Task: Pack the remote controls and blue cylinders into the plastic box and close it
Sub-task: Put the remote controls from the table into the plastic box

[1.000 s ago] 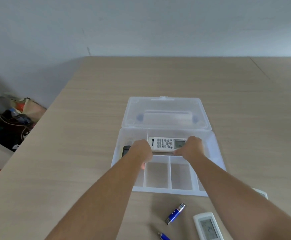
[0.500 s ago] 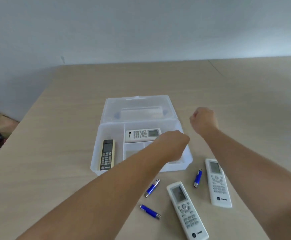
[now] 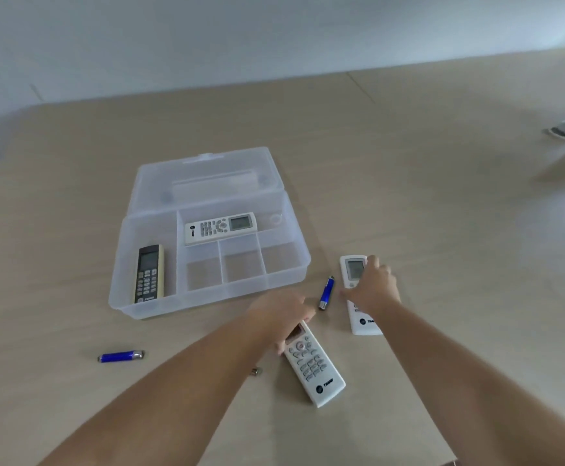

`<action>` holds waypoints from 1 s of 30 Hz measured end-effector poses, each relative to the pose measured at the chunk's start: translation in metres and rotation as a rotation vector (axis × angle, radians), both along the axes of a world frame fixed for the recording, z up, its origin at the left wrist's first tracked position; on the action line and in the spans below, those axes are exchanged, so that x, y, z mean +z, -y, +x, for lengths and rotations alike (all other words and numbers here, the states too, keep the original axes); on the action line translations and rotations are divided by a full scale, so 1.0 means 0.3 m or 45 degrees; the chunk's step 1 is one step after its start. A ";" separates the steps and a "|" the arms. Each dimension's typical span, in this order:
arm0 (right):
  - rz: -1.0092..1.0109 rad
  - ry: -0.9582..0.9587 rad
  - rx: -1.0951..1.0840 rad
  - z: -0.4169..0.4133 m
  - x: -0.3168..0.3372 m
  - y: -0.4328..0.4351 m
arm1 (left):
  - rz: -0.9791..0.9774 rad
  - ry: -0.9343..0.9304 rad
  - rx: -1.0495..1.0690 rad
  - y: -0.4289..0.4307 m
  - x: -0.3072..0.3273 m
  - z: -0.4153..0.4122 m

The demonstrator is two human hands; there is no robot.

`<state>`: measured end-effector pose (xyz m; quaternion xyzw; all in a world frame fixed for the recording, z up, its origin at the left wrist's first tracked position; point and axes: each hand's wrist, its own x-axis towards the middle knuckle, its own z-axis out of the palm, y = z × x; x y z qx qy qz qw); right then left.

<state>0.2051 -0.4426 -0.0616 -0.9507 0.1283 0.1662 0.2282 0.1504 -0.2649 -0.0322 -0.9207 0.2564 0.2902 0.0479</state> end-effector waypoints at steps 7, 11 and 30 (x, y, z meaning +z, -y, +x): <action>0.365 -0.021 -0.174 0.011 0.050 0.043 | -0.164 -0.247 0.272 -0.014 0.040 -0.001; 0.679 -0.065 -0.198 0.073 0.148 0.046 | -0.401 -0.324 0.544 -0.069 0.166 0.026; 1.331 -0.040 -0.195 0.309 0.357 -0.446 | -1.704 -0.290 1.757 -0.619 0.416 0.165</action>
